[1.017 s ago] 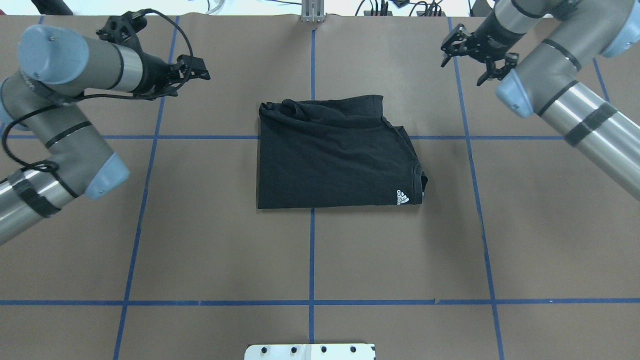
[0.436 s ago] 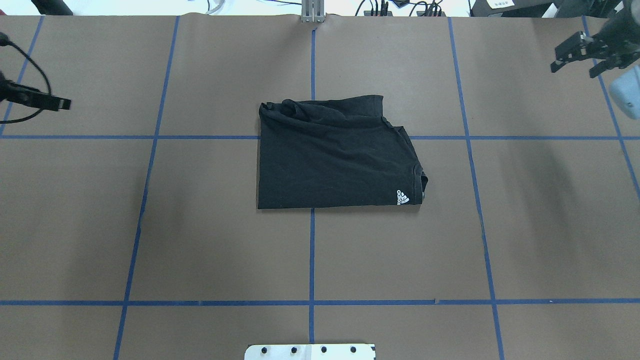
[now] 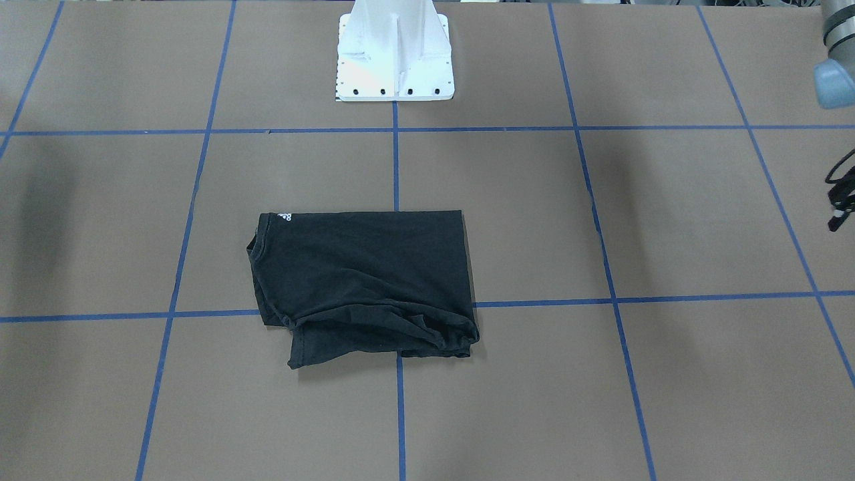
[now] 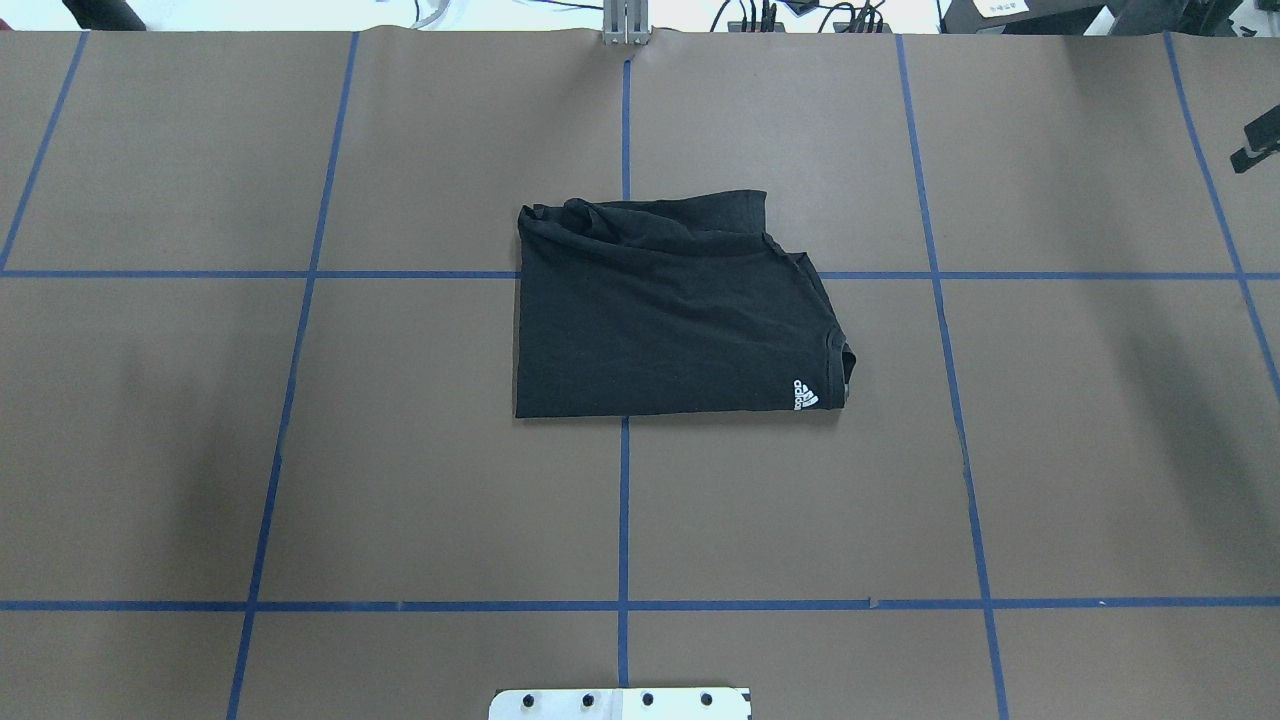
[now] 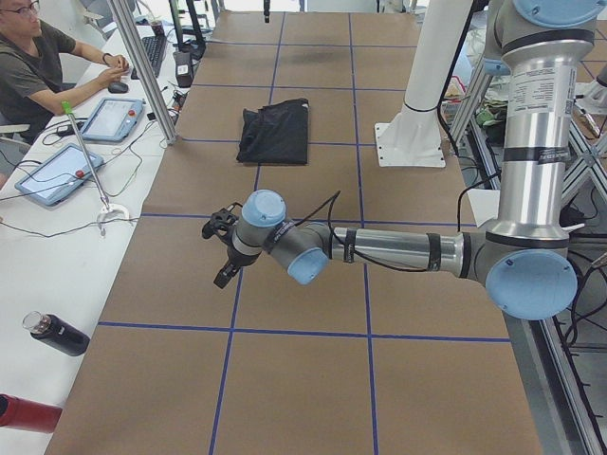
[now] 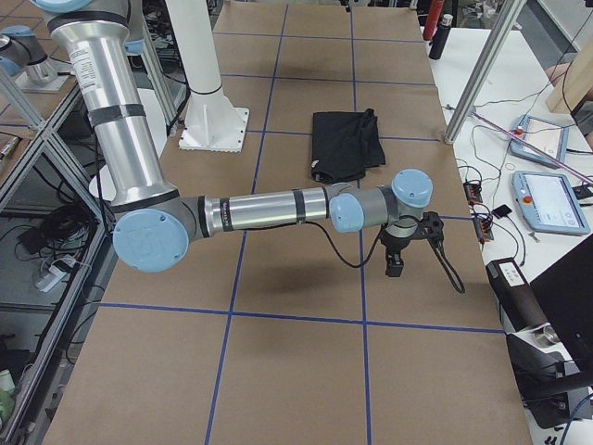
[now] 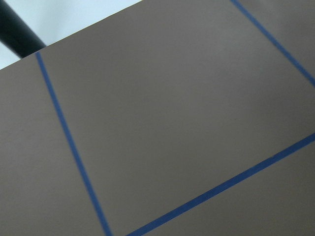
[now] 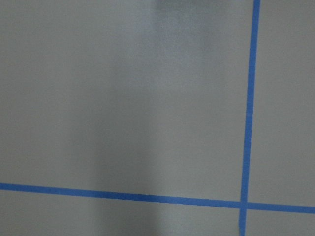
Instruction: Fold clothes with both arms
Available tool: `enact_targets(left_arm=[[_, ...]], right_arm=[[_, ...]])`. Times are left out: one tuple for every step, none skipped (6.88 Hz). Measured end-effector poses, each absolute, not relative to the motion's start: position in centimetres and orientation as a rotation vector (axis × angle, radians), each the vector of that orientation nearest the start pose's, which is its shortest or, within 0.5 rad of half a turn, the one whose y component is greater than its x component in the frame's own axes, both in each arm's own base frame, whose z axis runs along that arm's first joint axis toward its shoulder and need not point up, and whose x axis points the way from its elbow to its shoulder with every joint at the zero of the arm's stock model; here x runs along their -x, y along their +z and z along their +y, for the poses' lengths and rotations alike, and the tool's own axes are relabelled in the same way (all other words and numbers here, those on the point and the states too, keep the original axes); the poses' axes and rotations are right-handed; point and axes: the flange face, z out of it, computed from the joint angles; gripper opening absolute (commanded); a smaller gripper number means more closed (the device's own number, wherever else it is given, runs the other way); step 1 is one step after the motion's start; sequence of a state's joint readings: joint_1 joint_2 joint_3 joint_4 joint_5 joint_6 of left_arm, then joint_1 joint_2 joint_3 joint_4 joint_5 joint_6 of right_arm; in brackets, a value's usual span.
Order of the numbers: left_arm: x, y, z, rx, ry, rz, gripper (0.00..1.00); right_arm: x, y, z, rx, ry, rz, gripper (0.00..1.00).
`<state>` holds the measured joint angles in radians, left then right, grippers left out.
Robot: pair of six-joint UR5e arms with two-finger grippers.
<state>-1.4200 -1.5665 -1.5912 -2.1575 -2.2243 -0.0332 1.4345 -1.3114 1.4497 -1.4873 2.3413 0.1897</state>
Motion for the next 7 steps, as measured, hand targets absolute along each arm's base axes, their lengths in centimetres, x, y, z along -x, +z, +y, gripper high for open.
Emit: enact_targets(left_arm=[[2.3,59.8,-52.5,-0.458,0.303,0.681,1.00],[4.0,59.8,-52.9,-0.400,0.283,0.683,1.00],[4.7,59.7,-53.1,-0.362,0.264,0.686,1.00],[5.0,59.7,-53.0,-0.338,0.241,0.697,1.00],[5.1,59.8,-52.1,-0.325,0.216,0.719,1.00],[5.0,59.6,-50.9,-0.318,0.196,0.740,1.00],[5.0,58.9,-50.5,-0.325,0.183,0.751,1.00]], right_arm=[[0.9,57.4,-60.0,-0.070,-0.043,-0.780,1.00],[0.5,58.5,-58.3,-0.048,-0.040,-0.771,1.00],[0.3,59.4,-56.6,-0.031,-0.037,-0.766,1.00],[0.2,59.8,-54.8,-0.024,-0.036,-0.764,1.00],[0.4,59.8,-53.8,-0.017,-0.039,-0.760,1.00],[0.6,59.5,-53.4,-0.009,-0.043,-0.752,1.00],[0.7,59.3,-53.1,-0.010,-0.046,-0.740,1.00]])
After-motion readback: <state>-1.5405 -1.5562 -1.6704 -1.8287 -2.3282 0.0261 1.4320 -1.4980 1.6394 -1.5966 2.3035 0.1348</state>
